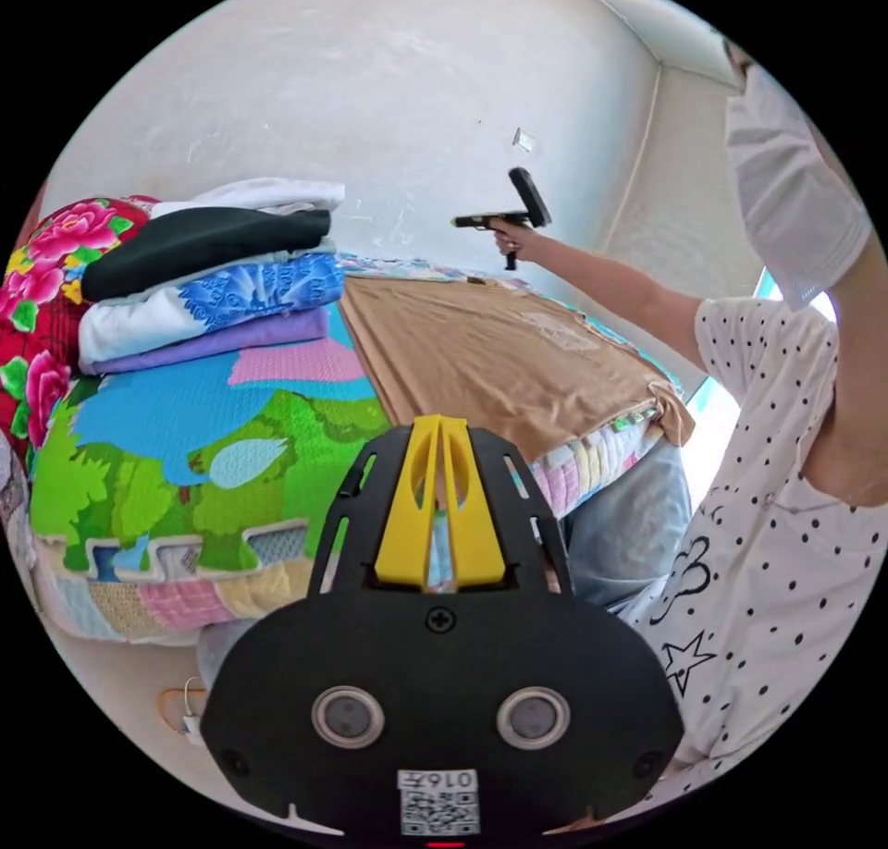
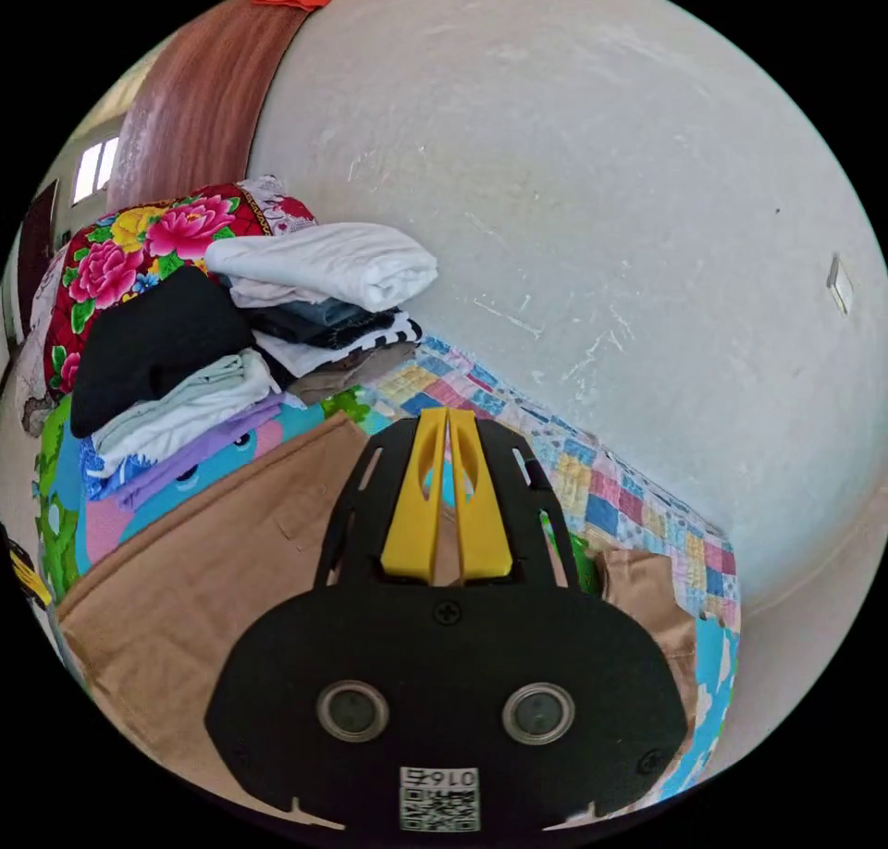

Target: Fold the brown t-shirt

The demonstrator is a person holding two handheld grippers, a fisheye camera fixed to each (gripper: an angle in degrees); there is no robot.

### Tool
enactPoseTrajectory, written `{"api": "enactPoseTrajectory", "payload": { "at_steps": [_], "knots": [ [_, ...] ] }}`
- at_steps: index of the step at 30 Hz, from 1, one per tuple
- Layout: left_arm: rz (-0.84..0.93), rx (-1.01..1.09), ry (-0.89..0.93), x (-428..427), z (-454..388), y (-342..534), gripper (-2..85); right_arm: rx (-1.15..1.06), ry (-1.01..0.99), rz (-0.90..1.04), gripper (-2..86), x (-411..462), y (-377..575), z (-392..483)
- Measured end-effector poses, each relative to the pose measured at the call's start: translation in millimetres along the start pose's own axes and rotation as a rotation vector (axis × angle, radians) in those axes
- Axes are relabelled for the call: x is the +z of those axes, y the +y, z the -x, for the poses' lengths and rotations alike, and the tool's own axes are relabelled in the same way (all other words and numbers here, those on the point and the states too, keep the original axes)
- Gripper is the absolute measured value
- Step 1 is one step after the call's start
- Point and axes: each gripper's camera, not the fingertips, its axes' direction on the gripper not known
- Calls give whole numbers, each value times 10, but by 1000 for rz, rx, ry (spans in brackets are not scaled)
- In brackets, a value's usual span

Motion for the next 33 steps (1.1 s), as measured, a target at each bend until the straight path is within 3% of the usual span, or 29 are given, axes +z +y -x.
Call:
{"api": "enactPoseTrajectory", "payload": {
  "at_steps": [4, 7, 11, 15, 21, 27, 33],
  "knots": [
    [56, 53, 48, 275, -214, -712, -10, 127, 169, 167, 6, -237, 831, -1303],
    [112, 51, 25, 515, -327, -1170, -10, 235, 169, 341, 32, -202, 1372, -2140],
    [226, 32, -78, 795, -371, -1680, -10, 370, 88, 400, 93, -107, 1850, -2897],
    [203, 11, -80, 788, -327, -2052, -10, 535, 97, 500, 114, 147, 2233, -3670],
    [171, -67, 13, 785, -107, -2727, -10, 847, -19, 384, 129, 285, 2790, -4637],
    [190, -1, 65, 783, -141, -3908, -10, 788, 48, 312, 119, 138, 3032, -5123],
    [126, 146, 259, 1500, -275, -6292, -9, 674, 5, 223, 121, -140, 3310, -5433]
  ]
}}
